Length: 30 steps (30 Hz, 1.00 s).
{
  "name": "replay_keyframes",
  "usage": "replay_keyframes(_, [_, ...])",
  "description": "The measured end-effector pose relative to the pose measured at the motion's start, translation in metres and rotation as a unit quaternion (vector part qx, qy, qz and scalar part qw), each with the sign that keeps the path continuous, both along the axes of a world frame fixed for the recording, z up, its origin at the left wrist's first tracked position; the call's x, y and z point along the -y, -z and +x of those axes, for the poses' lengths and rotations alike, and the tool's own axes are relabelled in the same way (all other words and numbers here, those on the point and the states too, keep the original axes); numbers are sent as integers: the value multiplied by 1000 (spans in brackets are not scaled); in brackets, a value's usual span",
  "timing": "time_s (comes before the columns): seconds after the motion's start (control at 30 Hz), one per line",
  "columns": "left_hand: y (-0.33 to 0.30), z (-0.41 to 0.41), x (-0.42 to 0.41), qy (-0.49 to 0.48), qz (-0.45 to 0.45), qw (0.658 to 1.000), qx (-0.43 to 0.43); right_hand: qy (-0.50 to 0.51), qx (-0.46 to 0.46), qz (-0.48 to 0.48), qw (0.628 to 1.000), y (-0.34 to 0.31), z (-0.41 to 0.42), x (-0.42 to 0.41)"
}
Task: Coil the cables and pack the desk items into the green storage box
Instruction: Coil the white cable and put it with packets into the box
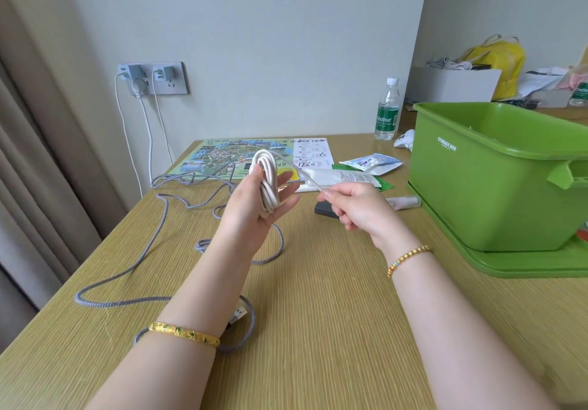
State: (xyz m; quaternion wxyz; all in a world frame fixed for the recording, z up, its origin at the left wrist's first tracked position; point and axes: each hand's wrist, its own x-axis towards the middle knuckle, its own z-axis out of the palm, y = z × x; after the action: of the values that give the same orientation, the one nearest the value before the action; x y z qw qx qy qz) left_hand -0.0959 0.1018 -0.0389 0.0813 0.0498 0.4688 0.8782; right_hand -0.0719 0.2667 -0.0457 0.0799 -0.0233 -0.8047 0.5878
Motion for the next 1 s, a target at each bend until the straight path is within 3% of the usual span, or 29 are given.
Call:
replay_keyframes(0.1, [0, -2, 3, 36, -142, 989, -20, 51, -3, 46, 998, 1, -2, -1])
replay_keyframes(0.2, [-1, 2, 4, 150, -224, 959, -93, 91, -23, 40, 995, 1, -4, -3])
replay_keyframes(0.3, [1, 11, 1, 263, -280, 911, -151, 66, -92, 10, 994, -2, -3, -2])
replay_keyframes(0.37, [2, 15, 0, 308, -300, 888, -164, -6, -107, -47, 993, -5, 0, -2])
replay_keyframes(0.5, [-3, 9, 6, 273, -197, 934, -124, -137, -76, -181, 971, -12, 7, -2])
replay_keyframes(0.63, [-5, 2, 13, 236, -133, 958, -98, -90, -114, -251, 957, -13, 6, -3])
replay_keyframes(0.7, [-4, 4, 12, 268, -155, 944, -110, -37, -126, -206, 970, -11, 3, -3])
replay_keyframes(0.83, [-2, 13, 3, 340, -187, 906, -170, 22, -128, -13, 991, -4, -2, 3])
replay_keyframes(0.9, [-4, 10, 3, 300, -170, 925, -159, 20, -115, 53, 992, 0, -3, 8])
replay_keyframes(1.0, [-5, -3, 10, 159, -196, 964, -81, 30, -107, 94, 989, 3, -5, 9])
